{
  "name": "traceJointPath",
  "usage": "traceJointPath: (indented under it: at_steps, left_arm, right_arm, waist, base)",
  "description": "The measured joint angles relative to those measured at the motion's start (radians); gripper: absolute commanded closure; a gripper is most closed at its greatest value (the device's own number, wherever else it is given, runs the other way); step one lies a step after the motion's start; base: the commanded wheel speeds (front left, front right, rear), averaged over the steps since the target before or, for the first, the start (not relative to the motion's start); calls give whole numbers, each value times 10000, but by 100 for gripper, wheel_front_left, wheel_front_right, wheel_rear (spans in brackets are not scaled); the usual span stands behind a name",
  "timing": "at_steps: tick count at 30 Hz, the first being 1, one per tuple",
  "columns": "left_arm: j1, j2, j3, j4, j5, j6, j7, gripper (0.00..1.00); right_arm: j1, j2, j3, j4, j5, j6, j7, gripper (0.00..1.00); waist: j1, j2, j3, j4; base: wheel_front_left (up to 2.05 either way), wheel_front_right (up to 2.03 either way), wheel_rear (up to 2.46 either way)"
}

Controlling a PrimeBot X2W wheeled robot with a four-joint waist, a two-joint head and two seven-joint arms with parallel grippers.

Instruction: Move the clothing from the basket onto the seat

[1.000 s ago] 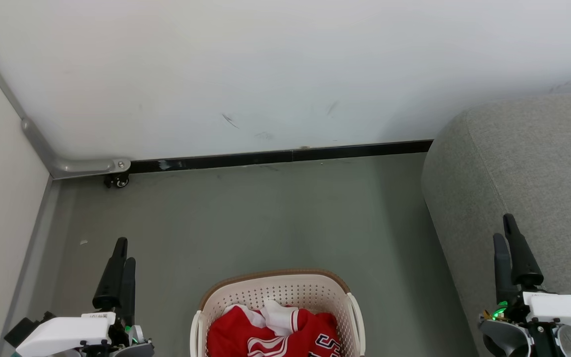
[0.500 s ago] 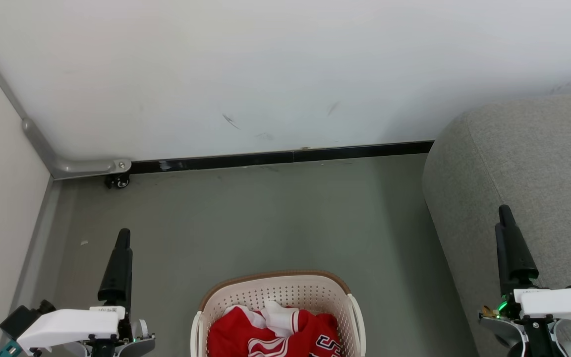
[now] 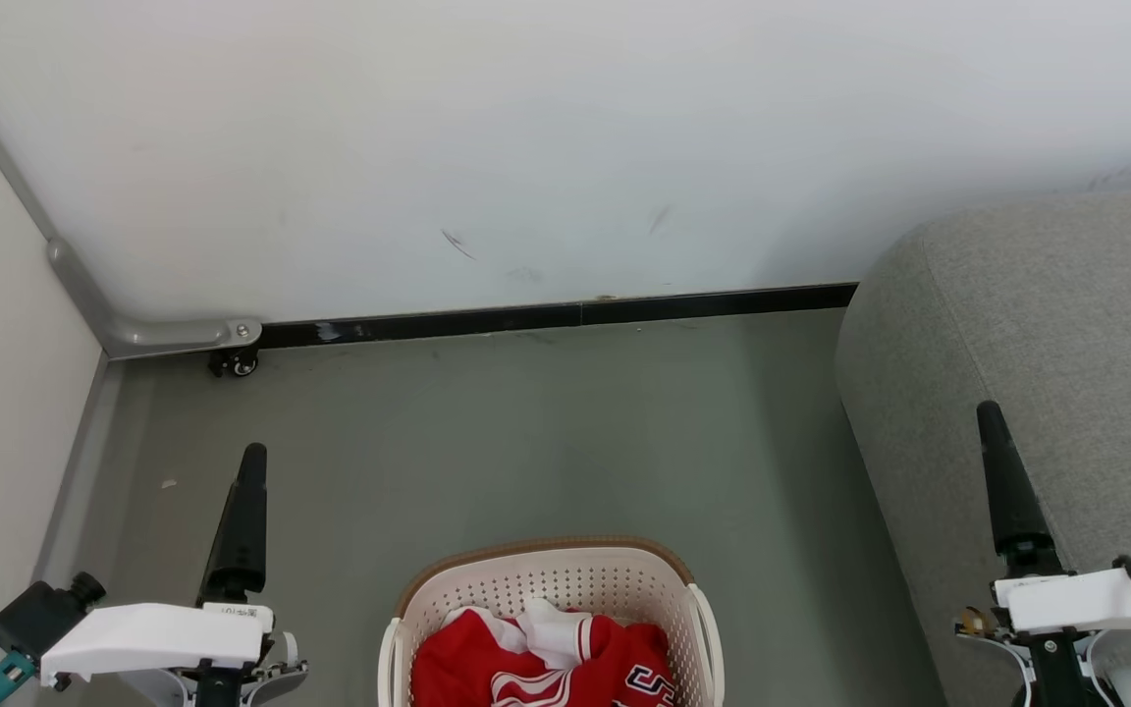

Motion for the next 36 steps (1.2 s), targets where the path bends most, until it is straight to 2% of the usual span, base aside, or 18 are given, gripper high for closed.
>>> traceJointPath:
  at_steps: [5, 11, 15, 23, 36]
  left_arm:
    - [-51, 35, 102, 0, 826, -2, -173, 0]
    - [-113, 77, 96, -94, 2127, 2, -407, 0]
    - [-147, 119, -61, -115, 3009, 19, -558, 0]
    - [-152, 468, -378, -113, 5363, 399, -826, 0]
    - [-162, 621, -798, -4, 8458, 894, -1285, 0]
  right_arm:
    - [-23, -190, 153, -52, -943, 0, -194, 0]
    - [-191, -267, 138, -127, -1987, 0, -391, 0]
    - [-215, -376, 161, -125, -2725, 0, -562, 0]
    - [-314, -541, 236, -127, -4483, 0, -800, 0]
    - [-425, -763, 314, 226, -7354, 0, -1285, 0]
  waist:
    - [-37, 0, 35, -16]
    - [-59, 0, 72, -37]
    - [-65, 0, 93, -40]
    - [-70, 0, 131, -28]
    - [-71, 0, 168, -33]
  base:
    - [0, 0, 0]
    - [0, 0, 0]
    - [0, 0, 0]
    - [0, 0, 0]
    - [0, 0, 0]
